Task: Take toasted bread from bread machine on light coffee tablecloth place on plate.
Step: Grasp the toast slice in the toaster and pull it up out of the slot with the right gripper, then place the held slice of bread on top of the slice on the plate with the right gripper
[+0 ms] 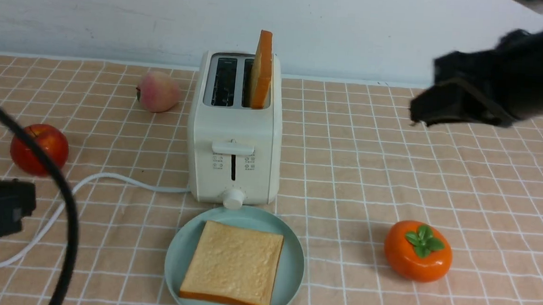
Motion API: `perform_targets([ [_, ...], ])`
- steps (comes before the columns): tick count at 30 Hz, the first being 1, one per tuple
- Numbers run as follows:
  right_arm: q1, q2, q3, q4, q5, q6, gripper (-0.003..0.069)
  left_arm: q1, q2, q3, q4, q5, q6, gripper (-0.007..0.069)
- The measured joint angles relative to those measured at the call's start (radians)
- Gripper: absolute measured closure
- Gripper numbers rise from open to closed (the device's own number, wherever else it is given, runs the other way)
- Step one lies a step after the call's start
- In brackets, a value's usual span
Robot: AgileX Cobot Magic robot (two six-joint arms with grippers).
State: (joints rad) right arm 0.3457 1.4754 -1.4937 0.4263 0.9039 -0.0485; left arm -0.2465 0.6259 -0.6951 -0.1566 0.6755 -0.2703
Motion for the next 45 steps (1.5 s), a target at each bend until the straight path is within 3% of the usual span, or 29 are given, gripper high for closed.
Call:
perform_targets([
  [5,0.084,0.225,-0.235,-0.07,-0.009,0.039,0.0277,0.0,-0.124,0.086,0.01,0.02,-0.021,0.0638],
  [8,0.127,0.425,-0.439,-0.096,-0.012,0.054,0.0137,0.0,-0.204,0.14,0.046,0.052,-0.072,0.0638],
  [11,0.144,0.573,-0.593,-0.11,-0.013,0.065,0.0061,0.0,-0.249,0.156,0.07,0.096,-0.115,0.0638],
  [14,0.149,0.658,-0.683,-0.121,-0.022,0.066,0.005,0.0,-0.271,0.157,0.09,0.126,-0.124,0.0638],
  [18,0.149,0.758,-0.796,-0.131,-0.023,0.068,0.0174,0.0,-0.296,0.157,0.144,0.177,-0.13,0.0638],
  [20,0.149,0.767,-0.823,-0.132,-0.022,0.069,0.0397,0.0,-0.3,0.157,0.166,0.194,-0.132,0.0638],
  [21,0.149,0.766,-0.826,-0.132,-0.021,0.069,0.0442,0.0,-0.3,0.157,0.169,0.195,-0.132,0.0638],
  [22,0.149,0.753,-0.83,-0.136,-0.019,0.069,0.0557,0.0,-0.3,0.157,0.176,0.197,-0.132,0.0638],
  [23,0.149,0.734,-0.83,-0.149,-0.011,0.069,0.0581,0.0,-0.3,0.157,0.182,0.197,-0.132,0.0638],
  [36,0.149,0.244,-0.824,-0.387,0.351,0.028,0.0563,0.0,-0.301,0.157,0.192,0.16,-0.133,0.0638],
  [39,0.149,0.125,-0.706,-0.359,0.359,0.028,0.0563,0.0,-0.301,0.157,0.195,0.134,-0.133,0.0638],
  [45,0.149,-0.04,-0.308,-0.148,0.363,-0.003,0.0563,0.0,-0.301,0.157,0.195,0.116,-0.133,0.0638],
])
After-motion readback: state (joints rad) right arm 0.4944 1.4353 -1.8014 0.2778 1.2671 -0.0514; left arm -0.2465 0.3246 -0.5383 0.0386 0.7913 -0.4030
